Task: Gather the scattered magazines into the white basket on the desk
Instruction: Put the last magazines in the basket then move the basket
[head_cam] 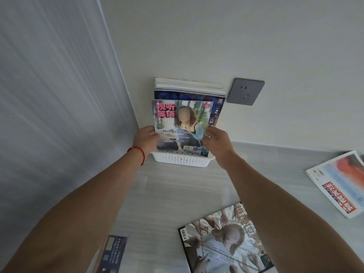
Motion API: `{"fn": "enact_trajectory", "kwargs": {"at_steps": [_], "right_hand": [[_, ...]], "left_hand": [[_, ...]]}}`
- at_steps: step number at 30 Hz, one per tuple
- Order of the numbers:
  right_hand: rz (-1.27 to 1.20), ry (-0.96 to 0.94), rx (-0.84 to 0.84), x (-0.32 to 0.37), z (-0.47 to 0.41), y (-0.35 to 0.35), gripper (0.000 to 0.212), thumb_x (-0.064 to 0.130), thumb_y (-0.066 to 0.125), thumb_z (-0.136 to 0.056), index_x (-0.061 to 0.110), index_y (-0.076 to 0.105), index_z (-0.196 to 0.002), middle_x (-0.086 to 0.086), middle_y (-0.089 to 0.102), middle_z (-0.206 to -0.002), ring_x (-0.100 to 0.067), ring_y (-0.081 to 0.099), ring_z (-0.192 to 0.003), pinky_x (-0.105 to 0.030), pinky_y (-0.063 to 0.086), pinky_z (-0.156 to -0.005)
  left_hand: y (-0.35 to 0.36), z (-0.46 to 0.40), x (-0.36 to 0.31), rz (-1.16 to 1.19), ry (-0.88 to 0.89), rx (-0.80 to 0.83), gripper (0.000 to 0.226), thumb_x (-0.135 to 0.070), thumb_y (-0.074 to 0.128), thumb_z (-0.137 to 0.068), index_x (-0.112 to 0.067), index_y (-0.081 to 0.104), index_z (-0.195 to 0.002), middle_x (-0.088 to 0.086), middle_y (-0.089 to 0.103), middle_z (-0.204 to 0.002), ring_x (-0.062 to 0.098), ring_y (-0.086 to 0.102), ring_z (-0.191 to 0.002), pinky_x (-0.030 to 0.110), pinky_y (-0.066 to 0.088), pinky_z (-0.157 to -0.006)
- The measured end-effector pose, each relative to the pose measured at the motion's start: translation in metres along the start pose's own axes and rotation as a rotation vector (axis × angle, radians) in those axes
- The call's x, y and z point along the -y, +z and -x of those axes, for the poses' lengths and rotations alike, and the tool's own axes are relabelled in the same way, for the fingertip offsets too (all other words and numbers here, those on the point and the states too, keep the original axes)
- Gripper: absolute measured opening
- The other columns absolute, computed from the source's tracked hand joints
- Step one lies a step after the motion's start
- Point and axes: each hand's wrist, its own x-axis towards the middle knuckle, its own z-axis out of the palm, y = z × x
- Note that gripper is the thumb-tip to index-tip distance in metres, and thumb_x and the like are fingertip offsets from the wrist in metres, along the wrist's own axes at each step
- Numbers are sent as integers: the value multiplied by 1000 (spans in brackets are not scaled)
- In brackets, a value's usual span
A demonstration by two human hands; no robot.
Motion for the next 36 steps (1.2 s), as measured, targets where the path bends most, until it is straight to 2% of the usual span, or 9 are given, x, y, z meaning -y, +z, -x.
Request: {"fn": "enact_trajectory", "kwargs": {"at_steps": [4,7,10,17,22,26,29,33,36], "right_hand": [[-38,21,53,-1,6,-7,55,0,68,-88,15,55,-140,-5,57,-145,-29,56,-129,-50,47,-109],[25,-24,51,-7,24,-29,41,1,68,-85,19,69,-122,-3,69,-127,-28,65,-116,-52,54,-101],[117,-48,4,-28,48,-71,29,3,64,-87,19,75,-109,0,74,-111,-23,74,-95,-48,61,-89],[307,103,-221,-103,104,-229,28,6,53,-92,20,76,-99,-1,77,-100,-21,73,-91,-39,61,-78],[666,228,-195,-142,134,-343,16,1,48,-86,11,56,-76,-5,58,-83,-31,60,-94,-30,42,-70],[766,317,-186,-173,138,-407,46,14,59,-95,6,53,-140,-17,57,-139,-34,53,-129,-38,48,-103],[801,319,-221,-191,127,-431,52,18,58,-93,12,48,-143,-12,50,-142,-31,49,-133,-45,48,-106],[1001,263,-129,-211,108,-444,52,34,40,-105,22,26,-154,-2,12,-169,-28,7,-156,-58,18,-122],[1065,212,-67,-224,112,-433,59,39,30,-107,15,15,-159,-6,7,-170,-27,6,-157,-57,8,-125]], "left_hand": [[4,8,-9,21,-8,63,22,10,52,-87,2,63,-105,10,66,-100,20,59,-90,35,52,-82],[13,27,-18,-122,28,-149,31,2,52,-92,-26,53,-78,-5,57,-80,12,55,-73,23,43,-61],[38,55,-22,-134,98,-303,15,-2,50,-90,-13,59,-95,0,63,-96,22,59,-89,31,48,-72],[164,127,-29,-321,177,158,25,-2,56,-89,-15,60,-110,2,62,-112,21,59,-105,29,43,-84],[253,173,-46,-528,264,483,39,-3,57,-88,-16,60,-125,7,58,-129,22,59,-116,28,45,-97],[320,203,-68,-654,305,649,48,-7,58,-90,-17,57,-137,9,56,-143,27,56,-129,34,45,-108],[362,219,-80,-712,332,703,54,-12,59,-88,-25,56,-141,2,52,-149,26,54,-132,40,48,-107],[404,227,-79,-729,360,746,61,-15,61,-88,-29,52,-146,-3,42,-159,19,42,-144,38,40,-116],[423,226,-73,-778,368,744,64,-17,61,-90,-31,46,-151,-1,31,-165,20,30,-152,38,30,-123]]}}
